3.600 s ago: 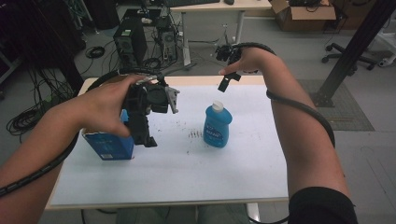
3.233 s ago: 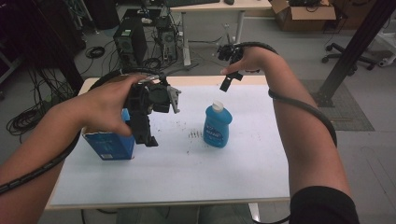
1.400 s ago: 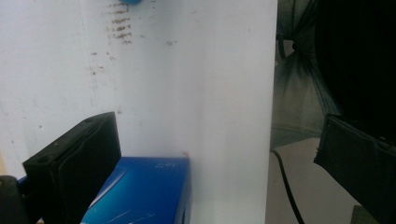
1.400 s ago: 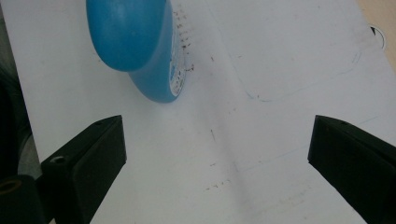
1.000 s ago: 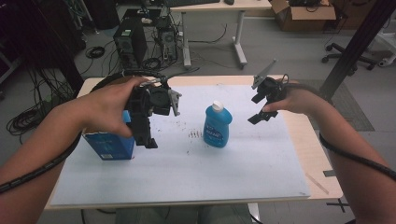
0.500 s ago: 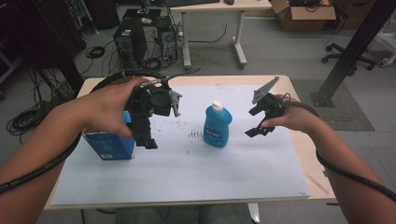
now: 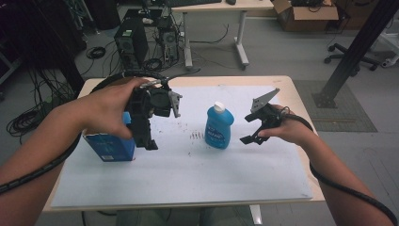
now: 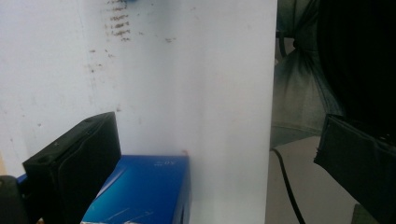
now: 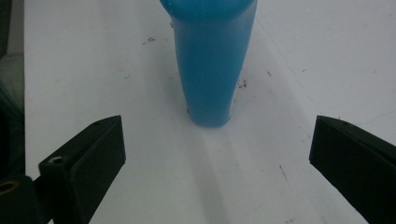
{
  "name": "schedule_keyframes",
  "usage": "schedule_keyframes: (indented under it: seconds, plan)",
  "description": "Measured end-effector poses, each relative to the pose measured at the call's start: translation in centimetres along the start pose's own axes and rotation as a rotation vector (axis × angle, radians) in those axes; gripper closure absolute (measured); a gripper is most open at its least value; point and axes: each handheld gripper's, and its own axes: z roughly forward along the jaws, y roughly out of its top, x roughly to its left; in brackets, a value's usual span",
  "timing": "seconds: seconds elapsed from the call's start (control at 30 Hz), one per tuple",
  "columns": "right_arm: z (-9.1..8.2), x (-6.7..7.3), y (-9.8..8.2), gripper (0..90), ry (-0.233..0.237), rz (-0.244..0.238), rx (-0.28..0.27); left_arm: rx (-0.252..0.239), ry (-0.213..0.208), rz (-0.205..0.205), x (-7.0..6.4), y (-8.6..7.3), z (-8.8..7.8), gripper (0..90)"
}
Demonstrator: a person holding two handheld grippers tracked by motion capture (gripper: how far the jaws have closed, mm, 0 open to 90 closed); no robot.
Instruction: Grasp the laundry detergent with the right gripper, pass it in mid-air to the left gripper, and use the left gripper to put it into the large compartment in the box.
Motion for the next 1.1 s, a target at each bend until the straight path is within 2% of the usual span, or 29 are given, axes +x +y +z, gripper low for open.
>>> schedule_keyframes:
  seconds: [0.5, 0.63, 0.67, 0.8, 0.93, 1.1]
  plan:
    - [2.9, 0.2, -0.9, 3.1, 0.003, 0.018, -0.107, 0.004, 0.0, 0.002, -0.2, 0.2, 0.0, 0.2]
    - [3.3, 0.2, -1.1, 3.1, 0.0, 0.03, -0.13, 0.004, -0.001, 0.003, -0.2, 0.3, 0.1, 0.2]
    - [3.5, 0.2, -1.3, 2.8, -0.002, 0.038, -0.153, 0.007, -0.002, 0.006, -0.2, 0.3, 0.1, 0.2]
    - [3.8, 0.0, -1.5, 2.7, -0.011, 0.047, -0.186, 0.003, -0.001, 0.003, -0.1, 0.2, 0.1, 0.2]
    - [4.2, -0.1, -1.5, 2.3, 0.0, 0.062, -0.234, 0.005, -0.005, 0.0, 0.0, 0.2, 0.2, 0.2]
    - [4.7, 0.0, -1.4, 2.3, 0.003, 0.056, -0.256, 0.008, -0.008, 0.005, 0.0, 0.3, 0.3, 0.1]
